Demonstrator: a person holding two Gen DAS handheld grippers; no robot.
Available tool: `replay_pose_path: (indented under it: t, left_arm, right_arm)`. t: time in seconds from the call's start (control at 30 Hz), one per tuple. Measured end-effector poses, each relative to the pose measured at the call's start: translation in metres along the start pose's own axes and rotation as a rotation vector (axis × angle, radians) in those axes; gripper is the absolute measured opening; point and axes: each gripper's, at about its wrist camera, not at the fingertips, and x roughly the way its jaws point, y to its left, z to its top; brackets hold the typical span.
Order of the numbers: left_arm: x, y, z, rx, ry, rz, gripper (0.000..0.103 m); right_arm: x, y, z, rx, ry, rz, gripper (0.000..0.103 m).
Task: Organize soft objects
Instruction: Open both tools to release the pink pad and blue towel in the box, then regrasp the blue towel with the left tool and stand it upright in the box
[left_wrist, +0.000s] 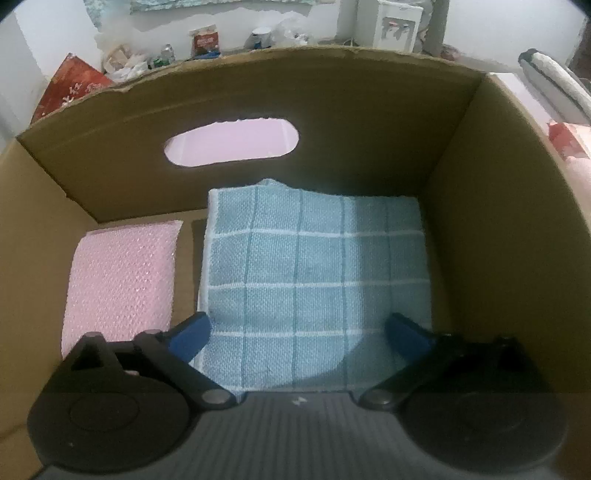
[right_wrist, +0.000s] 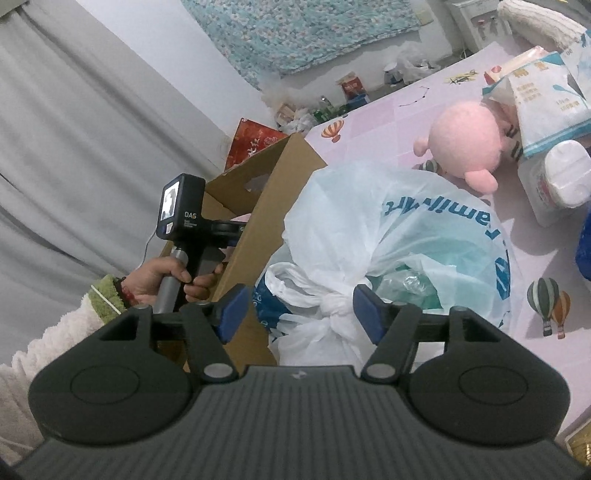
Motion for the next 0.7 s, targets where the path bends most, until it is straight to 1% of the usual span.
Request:
replay_pose_path:
  t: [0.03, 0.07, 0.1, 0.13, 0.17, 0.2, 0.23, 0.3, 0.33, 0.37, 0.47, 0.6, 0.67, 0.7]
  left_arm:
    - [-0.002, 0.0, 0.0, 0.004, -0.006, -0.007, 0.091]
    - [-0.004, 0.001, 0.001, 0.007, -0.012, -0.011, 0.082]
    - [-0.007, 0.0, 0.001, 0.013, -0.018, -0.012, 0.07]
    - [-0.009, -0.001, 0.001, 0.02, -0.023, -0.017, 0.063]
    - [-0.011, -0.002, -0.001, 0.026, -0.025, -0.023, 0.05]
    - [-0.012, -0.002, -0.001, 0.027, -0.024, -0.027, 0.041]
    - [-0.012, -0.003, -0.001, 0.026, -0.023, -0.033, 0.037]
    - [-0.013, -0.003, 0.0, 0.019, -0.022, -0.038, 0.024]
    - [-0.012, -0.002, 0.0, 0.011, -0.023, -0.043, 0.021]
    - [-0.013, -0.001, 0.001, 0.003, -0.025, -0.048, 0.016]
    - [-0.018, 0.001, 0.0, -0.017, -0.036, -0.055, 0.013]
    - [-0.042, 0.003, 0.001, -0.025, -0.073, -0.052, 0.013]
    - [-0.06, 0.006, 0.002, -0.012, -0.106, -0.006, 0.013]
    - [-0.071, 0.008, 0.003, 0.008, -0.136, 0.029, 0.013]
  right_arm:
    - [-0.001, -0.002, -0.001, 0.007, -0.002, -0.002, 0.065]
    - [-0.002, -0.003, -0.001, 0.013, -0.004, -0.005, 0.065]
    - [-0.003, -0.005, -0.002, 0.018, -0.005, -0.007, 0.065]
    - [-0.003, -0.007, -0.003, 0.024, -0.007, -0.009, 0.066]
    - [-0.003, -0.008, -0.003, 0.029, -0.008, -0.009, 0.066]
    - [-0.004, -0.01, -0.004, 0.033, -0.009, -0.01, 0.066]
    - [-0.004, -0.011, -0.005, 0.036, -0.011, -0.01, 0.066]
    - [-0.006, -0.013, -0.006, 0.043, -0.015, -0.011, 0.066]
    - [-0.007, -0.014, -0.007, 0.047, -0.017, -0.011, 0.066]
    - [-0.007, -0.016, -0.008, 0.051, -0.017, -0.012, 0.066]
    - [-0.009, -0.018, -0.01, 0.062, -0.018, -0.014, 0.067]
    - [-0.013, -0.02, -0.009, 0.063, -0.025, -0.017, 0.067]
    - [-0.015, -0.021, -0.009, 0.064, -0.031, -0.015, 0.067]
    - [-0.015, -0.021, -0.009, 0.066, -0.033, -0.015, 0.067]
